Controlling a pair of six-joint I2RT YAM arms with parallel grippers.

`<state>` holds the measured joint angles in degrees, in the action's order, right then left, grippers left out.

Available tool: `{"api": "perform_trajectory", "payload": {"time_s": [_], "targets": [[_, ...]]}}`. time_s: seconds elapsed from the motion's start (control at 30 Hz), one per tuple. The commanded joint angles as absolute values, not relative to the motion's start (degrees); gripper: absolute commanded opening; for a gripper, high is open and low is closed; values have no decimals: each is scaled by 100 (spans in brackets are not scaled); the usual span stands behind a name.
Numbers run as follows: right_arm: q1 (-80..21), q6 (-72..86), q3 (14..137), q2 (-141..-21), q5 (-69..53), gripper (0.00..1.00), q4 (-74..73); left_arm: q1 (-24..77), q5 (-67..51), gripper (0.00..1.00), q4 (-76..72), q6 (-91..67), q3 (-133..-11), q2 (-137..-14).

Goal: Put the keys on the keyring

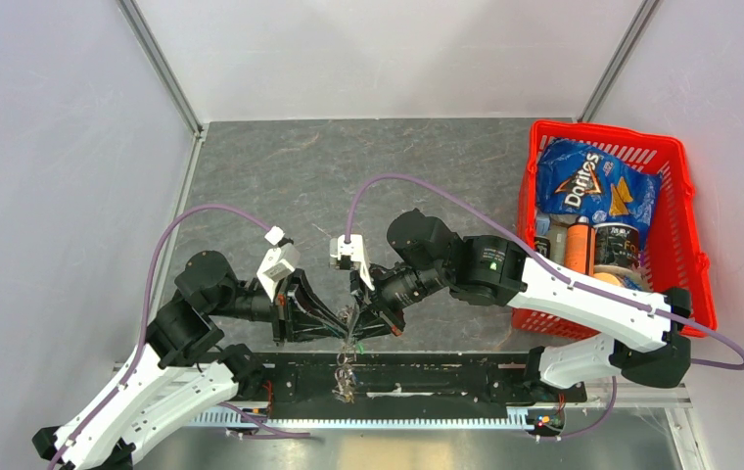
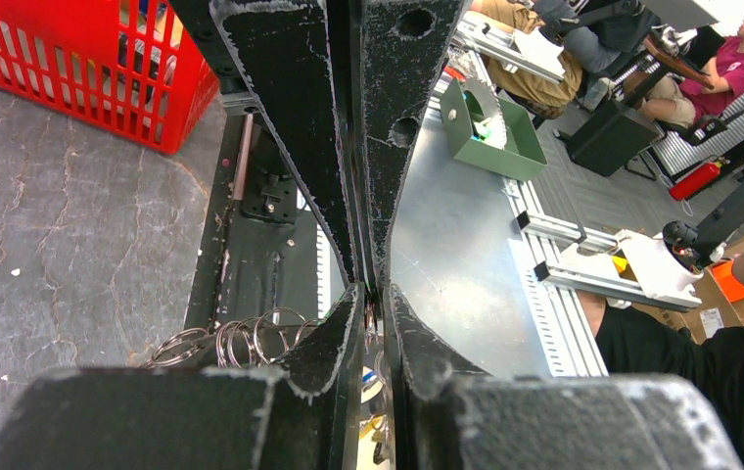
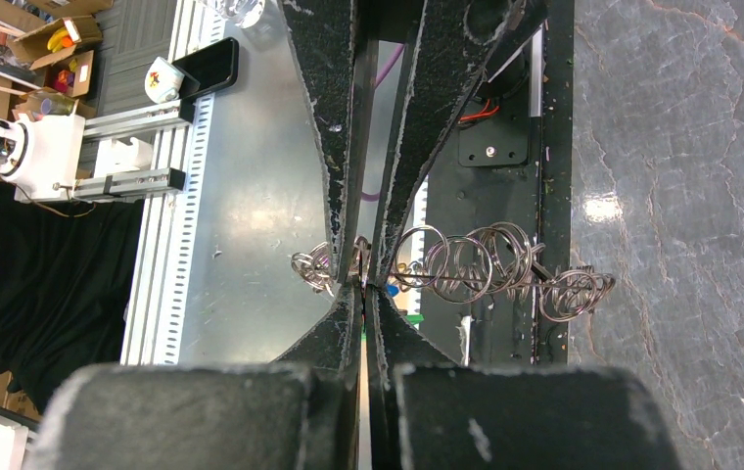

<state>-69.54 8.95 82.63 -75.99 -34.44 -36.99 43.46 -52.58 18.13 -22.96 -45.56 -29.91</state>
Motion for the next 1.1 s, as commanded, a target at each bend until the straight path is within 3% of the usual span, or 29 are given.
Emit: {"api": "perform_trajectory", "payload": {"time_s": [0.0,0.3,0.67,0.87,1.0,1.07], "targets": [[-6944,827,8570,-7421,-3472,0,-3349,4340,-5379,18,1819,-2338,-4569,-3043],[-6952,807,8572,-7403,-3455,0,-3366,4342,-5397,24,1870,-2322,-4592,-3068],[-6952,806,8603,-7419,-3472,0,-3366,4342,-5362,24,1995,-2238,-4606,-3072],[-6948,813,8603,-7418,-3472,0,-3367,4342,-5361,21,1996,-2222,-4598,-3085],[-6952,811,8622,-7422,-3480,0,-3366,4342,-5379,15,1995,-2221,-4579,-3103],[-6951,817,8622,-7422,-3489,0,-3362,4342,-5388,7,1995,-2199,-4579,-3109]]}}
